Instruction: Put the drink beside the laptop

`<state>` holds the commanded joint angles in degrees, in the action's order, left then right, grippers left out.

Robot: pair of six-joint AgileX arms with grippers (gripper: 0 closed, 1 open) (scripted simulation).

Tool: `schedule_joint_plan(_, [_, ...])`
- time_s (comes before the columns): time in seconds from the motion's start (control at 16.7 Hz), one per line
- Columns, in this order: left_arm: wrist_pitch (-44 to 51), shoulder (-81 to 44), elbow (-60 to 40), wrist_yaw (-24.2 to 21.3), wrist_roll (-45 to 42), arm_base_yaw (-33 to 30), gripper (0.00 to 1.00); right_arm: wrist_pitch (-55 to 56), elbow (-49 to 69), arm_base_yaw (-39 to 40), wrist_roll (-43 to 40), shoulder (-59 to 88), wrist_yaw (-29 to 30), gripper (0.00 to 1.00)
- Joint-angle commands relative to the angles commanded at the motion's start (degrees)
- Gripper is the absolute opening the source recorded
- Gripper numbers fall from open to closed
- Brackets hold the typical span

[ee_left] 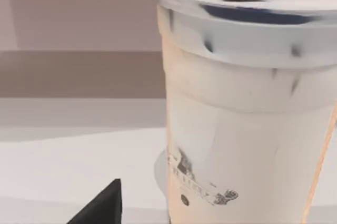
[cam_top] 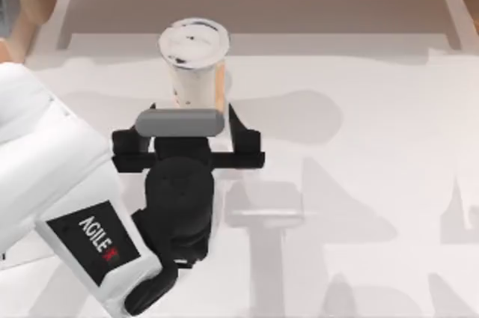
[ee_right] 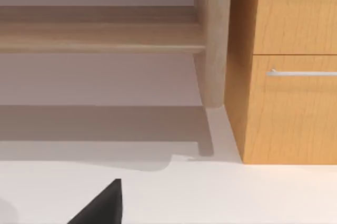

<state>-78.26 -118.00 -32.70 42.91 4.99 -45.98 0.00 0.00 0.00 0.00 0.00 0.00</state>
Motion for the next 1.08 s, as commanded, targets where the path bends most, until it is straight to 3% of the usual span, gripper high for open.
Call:
schedule_joint_plan(0.3, [0.8, -1.1, -2.0, -1.3, -0.2, 1.3, 1.00, 0.0, 0.0, 0.0, 0.0, 0.0, 0.0, 1.00])
schedule_joint_plan(0.72, [5.9, -7.8, -14.4, -8.3, -1.2, 8.2, 1.00, 0.0, 0.0, 0.0, 0.0, 0.0, 0.0, 1.00])
schedule_joint_plan(1.02, [6.4, -8.3, -15.4, -8.9, -1.3, 8.8, 1.00, 0.0, 0.0, 0.0, 0.0, 0.0, 0.0, 1.00])
schedule_joint_plan(1.08, [6.4, -8.3, -15.4, -8.9, -1.3, 8.8, 0.92, 0.0, 0.0, 0.0, 0.0, 0.0, 0.0, 1.00])
